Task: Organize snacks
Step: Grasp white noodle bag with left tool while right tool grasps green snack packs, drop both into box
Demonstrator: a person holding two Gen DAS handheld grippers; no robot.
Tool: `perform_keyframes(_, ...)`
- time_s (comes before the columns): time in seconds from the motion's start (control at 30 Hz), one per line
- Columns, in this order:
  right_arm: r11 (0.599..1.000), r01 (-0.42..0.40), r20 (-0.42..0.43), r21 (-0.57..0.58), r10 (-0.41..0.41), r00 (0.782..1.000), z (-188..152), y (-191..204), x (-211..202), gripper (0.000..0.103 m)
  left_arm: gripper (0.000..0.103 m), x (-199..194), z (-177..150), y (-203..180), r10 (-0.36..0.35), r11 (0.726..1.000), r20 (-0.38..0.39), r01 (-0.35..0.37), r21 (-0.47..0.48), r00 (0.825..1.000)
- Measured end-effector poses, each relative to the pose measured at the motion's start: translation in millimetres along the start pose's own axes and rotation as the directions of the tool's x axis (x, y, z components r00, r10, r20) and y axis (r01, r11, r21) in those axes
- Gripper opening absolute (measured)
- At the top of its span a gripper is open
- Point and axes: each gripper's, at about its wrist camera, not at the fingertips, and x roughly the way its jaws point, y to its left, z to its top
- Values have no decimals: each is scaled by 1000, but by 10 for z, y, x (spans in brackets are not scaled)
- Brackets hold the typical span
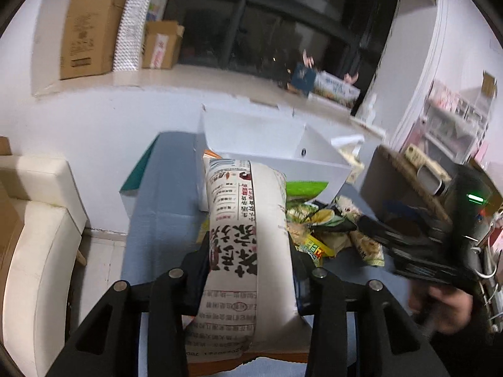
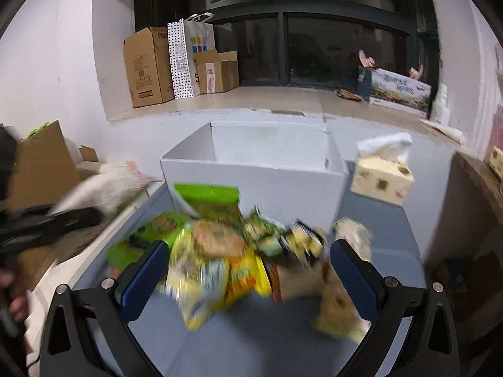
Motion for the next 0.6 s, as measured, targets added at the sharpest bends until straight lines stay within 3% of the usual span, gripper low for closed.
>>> perform_keyframes(0.3, 996, 64, -76, 61, -60, 995, 186, 400, 961, 103, 43, -232, -7, 187, 15, 1000, 56, -14, -23, 998)
perform_keyframes(0.33, 996, 60, -61, 70, -56, 997, 193, 405, 1006, 94, 43, -216, -5, 181, 16, 1000, 55, -15, -20, 998)
perform_keyframes(0.37, 996, 57, -58, 73, -52, 997, 201, 406, 1037, 73, 43, -218, -10, 181, 15, 1000, 56, -14, -20, 998)
perform_keyframes(0.5, 997, 2, -40, 78, 1, 999, 226, 370, 944, 72, 44, -239, -15, 192, 5, 1000, 66, -3, -20, 998)
perform_keyframes(0.6, 992, -56, 19, 111, 54, 998, 271, 258, 605, 72, 44, -219, 35, 176, -14, 1000, 77, 15, -20, 997)
